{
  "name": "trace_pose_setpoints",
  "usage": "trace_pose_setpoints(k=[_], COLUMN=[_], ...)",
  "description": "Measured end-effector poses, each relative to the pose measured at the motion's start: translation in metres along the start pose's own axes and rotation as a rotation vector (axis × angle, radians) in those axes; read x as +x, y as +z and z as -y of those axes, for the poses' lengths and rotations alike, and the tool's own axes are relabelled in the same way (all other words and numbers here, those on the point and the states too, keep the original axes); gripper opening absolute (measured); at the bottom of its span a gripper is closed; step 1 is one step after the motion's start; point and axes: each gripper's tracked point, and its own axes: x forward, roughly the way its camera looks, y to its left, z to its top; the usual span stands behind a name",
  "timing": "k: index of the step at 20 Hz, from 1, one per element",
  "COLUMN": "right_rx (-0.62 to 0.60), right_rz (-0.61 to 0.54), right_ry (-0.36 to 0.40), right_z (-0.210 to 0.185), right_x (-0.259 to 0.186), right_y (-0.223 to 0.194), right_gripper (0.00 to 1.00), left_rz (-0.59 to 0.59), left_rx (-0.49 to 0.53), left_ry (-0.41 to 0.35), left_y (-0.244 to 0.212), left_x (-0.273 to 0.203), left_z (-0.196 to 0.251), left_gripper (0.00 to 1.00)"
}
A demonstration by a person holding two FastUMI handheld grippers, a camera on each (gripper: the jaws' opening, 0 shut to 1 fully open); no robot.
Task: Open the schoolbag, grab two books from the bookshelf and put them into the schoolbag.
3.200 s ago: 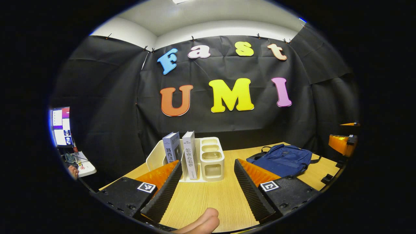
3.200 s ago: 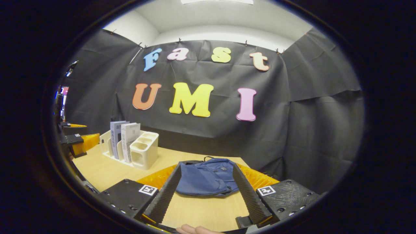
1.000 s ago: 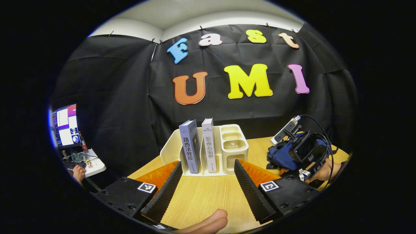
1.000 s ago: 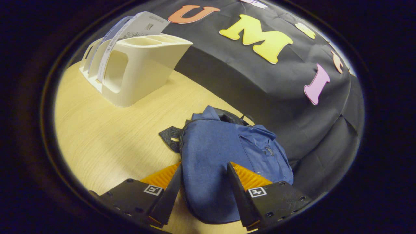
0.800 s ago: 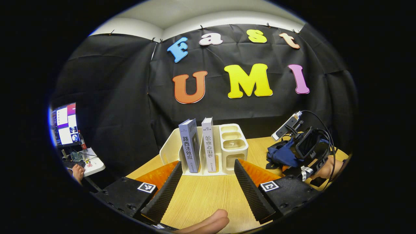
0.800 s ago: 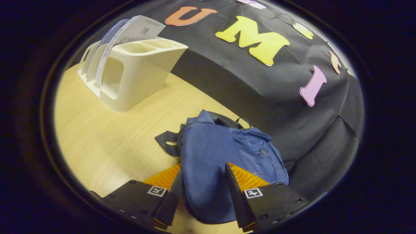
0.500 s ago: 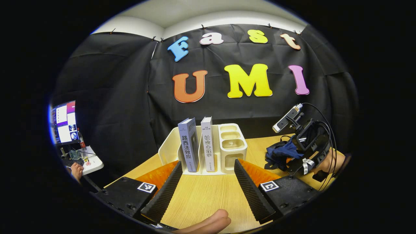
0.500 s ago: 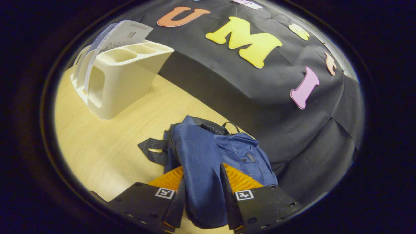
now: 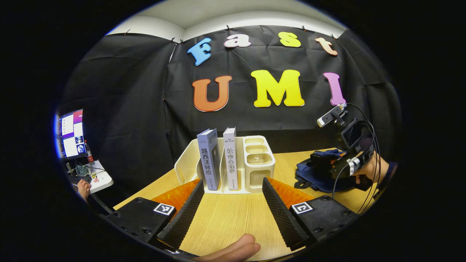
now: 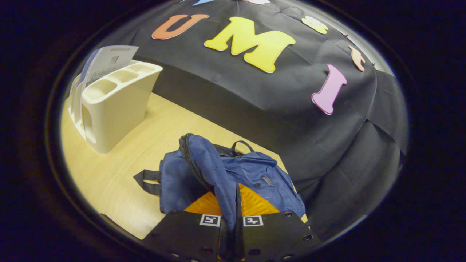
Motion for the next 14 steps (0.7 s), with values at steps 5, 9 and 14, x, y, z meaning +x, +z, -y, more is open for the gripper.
trace_pose_setpoints(k=[5,9,14], right_rx=[0.078,0.076,0.091], right_rz=[0.013,0.061,0.088], right_ry=[-0.001,-0.023,-0.027], right_z=[0.049,0.091,0.134], right_x=[0.002,0.001,0.003], right_y=[0.027,0.046,0.058], right_gripper=[0.08,0.07,0.07], left_rz=[-0.001,-0.026,-0.039], left_rx=[-0.016,-0.056,-0.07], left_ry=[-0.016,-0.031,-0.059], left_y=[-0.004,-0.013,-0.008], left_x=[0.006,0.014,0.032], left_z=[0.006,0.009,0.016], left_gripper=[1.0,1.0,1.0])
